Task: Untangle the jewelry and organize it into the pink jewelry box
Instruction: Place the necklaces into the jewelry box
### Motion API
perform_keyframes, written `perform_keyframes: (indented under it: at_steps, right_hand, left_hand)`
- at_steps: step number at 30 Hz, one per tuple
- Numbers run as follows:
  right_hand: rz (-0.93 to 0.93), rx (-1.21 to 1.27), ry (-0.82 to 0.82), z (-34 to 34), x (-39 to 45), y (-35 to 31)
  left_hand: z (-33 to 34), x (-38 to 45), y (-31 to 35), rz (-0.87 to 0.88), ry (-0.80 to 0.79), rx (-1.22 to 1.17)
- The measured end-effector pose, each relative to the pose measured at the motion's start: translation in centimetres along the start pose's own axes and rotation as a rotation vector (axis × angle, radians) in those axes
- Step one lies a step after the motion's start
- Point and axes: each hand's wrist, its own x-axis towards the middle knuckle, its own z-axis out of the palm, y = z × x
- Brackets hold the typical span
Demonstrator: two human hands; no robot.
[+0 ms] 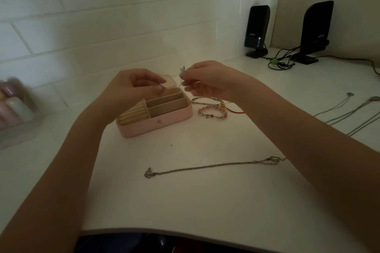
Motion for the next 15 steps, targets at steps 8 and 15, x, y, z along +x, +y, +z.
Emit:
perform_keyframes:
  at_steps: [8,15]
  right_hand:
    - [-0.196,0.033,-0.168,2.5,-0.7,-1.4]
    - [-0.087,-0.459,0.13,0.3,-0.5,-1.1]
  left_hand:
    - [3.5,-0.2,0.8,0.04,-0.065,-0.22]
    - [1.1,0.1,0.2,-0.048,0.028,-0.179]
